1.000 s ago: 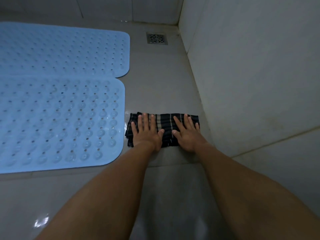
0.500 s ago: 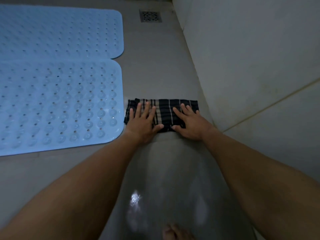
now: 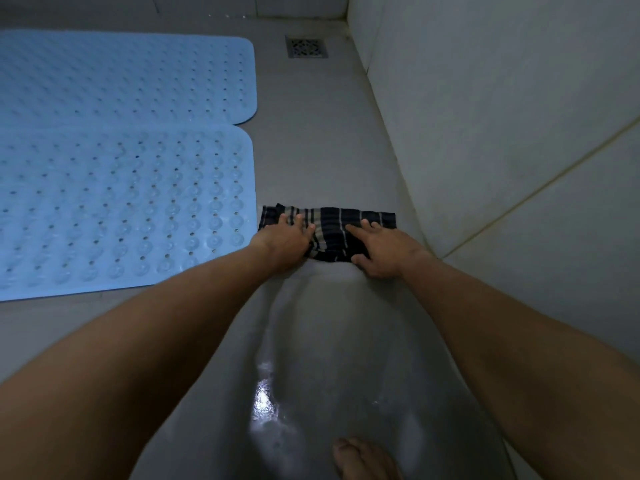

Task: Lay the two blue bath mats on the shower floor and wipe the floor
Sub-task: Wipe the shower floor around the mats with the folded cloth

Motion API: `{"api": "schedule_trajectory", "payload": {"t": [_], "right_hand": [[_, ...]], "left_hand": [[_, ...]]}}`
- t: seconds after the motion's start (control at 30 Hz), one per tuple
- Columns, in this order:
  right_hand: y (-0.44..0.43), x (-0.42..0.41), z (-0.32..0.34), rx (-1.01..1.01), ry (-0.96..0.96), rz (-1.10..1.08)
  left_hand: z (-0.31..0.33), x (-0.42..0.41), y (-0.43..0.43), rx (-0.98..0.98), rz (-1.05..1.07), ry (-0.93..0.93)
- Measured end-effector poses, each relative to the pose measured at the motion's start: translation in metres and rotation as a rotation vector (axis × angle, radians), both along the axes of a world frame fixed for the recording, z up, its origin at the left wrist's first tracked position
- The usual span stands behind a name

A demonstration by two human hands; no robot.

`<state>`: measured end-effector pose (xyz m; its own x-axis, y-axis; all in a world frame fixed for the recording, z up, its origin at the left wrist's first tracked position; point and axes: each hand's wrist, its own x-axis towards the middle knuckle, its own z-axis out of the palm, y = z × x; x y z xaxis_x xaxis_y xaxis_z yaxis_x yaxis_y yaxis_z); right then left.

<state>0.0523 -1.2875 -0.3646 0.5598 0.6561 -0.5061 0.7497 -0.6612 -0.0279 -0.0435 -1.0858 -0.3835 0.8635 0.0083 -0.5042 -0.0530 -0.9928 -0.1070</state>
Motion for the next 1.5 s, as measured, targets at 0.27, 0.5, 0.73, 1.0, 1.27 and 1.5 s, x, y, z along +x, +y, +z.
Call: {"api": "schedule_trajectory", "payload": {"t": [0.27, 0.5, 0.73, 1.0, 1.27, 1.5], "right_hand": [[0.019, -0.008, 0.022, 0.005, -0.043, 0.014], [0.018, -0.042, 0.035, -0.078, 0.183, -0.047], [-0.011, -0.06, 0.028, 0.05, 0.172, -0.151], [-0.014, -0.082, -0.016, 0.223, -0.045, -0.214], [-0.019, -0.116, -0.031, 0.176, -0.073, -0.258], [0.025, -0.153, -0.028, 0.207, -0.118, -0.236]], "left_hand": [[0.016, -0.007, 0.005, -0.04, -0.152, -0.151], [0.038, -0.06, -0.009, -0.085, -0.22, -0.07], [0.048, -0.087, -0.022, -0.068, -0.204, -0.198], [-0.024, -0.085, -0.054, -0.229, 0.122, -0.327], [-0.025, -0.116, -0.056, -0.301, 0.217, -0.337], [-0.022, -0.156, -0.015, -0.236, 0.236, -0.361]]}}
